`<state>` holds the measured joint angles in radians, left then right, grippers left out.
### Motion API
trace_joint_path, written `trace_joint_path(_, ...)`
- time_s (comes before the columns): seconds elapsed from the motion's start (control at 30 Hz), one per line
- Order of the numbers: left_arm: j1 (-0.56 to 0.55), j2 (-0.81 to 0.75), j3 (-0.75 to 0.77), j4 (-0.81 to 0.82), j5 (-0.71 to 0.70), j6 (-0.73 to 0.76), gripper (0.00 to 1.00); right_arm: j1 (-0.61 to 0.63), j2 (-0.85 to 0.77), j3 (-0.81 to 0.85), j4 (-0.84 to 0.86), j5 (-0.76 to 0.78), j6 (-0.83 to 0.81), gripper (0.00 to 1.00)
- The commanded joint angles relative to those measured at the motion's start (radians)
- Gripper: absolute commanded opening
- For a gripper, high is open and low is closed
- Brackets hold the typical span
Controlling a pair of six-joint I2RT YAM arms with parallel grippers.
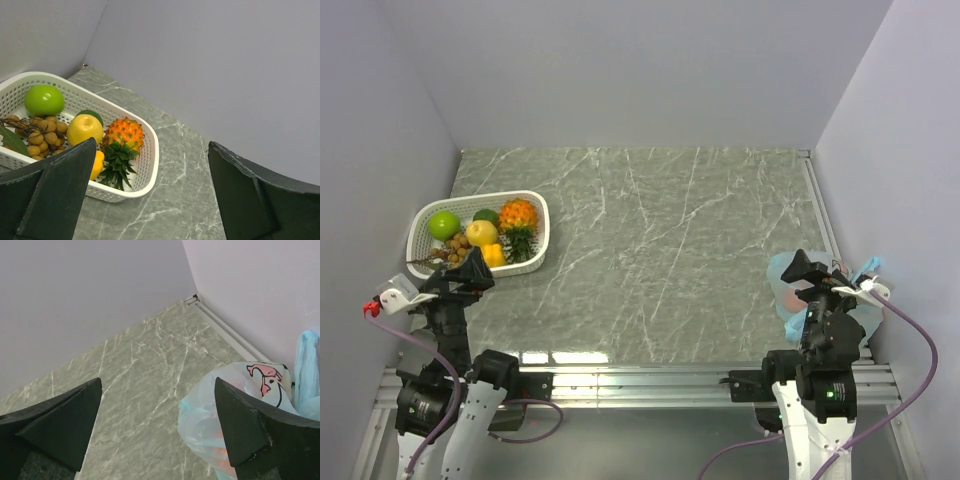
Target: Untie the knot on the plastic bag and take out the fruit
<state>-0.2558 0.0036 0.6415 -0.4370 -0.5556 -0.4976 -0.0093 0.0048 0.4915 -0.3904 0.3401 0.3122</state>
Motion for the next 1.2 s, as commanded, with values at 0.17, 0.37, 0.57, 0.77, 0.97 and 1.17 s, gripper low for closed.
trace_joint_path(0.17,0.001,-0.126,-0.011,-0.002,-0.015,-0.035,0.99,-0.004,-0.209,0.051,-0.016,0.005,0.002,1.0)
trace_joint_path(0.37,0.001,-0.139,-0.031,0.035,0.057,-0.032,0.99,-0.004,-0.105,0.104,-0.067,-0.001,0.024,1.0)
trace_joint_path(0.57,0.0,-0.132,-0.052,0.029,0.112,-0.053,0.99,-0.004,0.054,0.139,-0.099,0.059,0.146,1.0)
trace_joint_path(0.77,-0.011,-0.157,-0.069,0.043,0.115,-0.048,0.99,-0.003,0.293,0.185,-0.211,0.122,0.294,1.0)
trace_joint_path(0.97,-0.036,-0.169,-0.08,0.057,0.142,-0.038,0.99,-0.004,0.391,0.101,-0.174,0.244,0.43,1.0)
trace_joint_path(1.17,-0.054,-0.171,-0.078,0.047,0.12,-0.038,0.99,-0.004,0.57,0.076,-0.153,0.413,0.561,0.99)
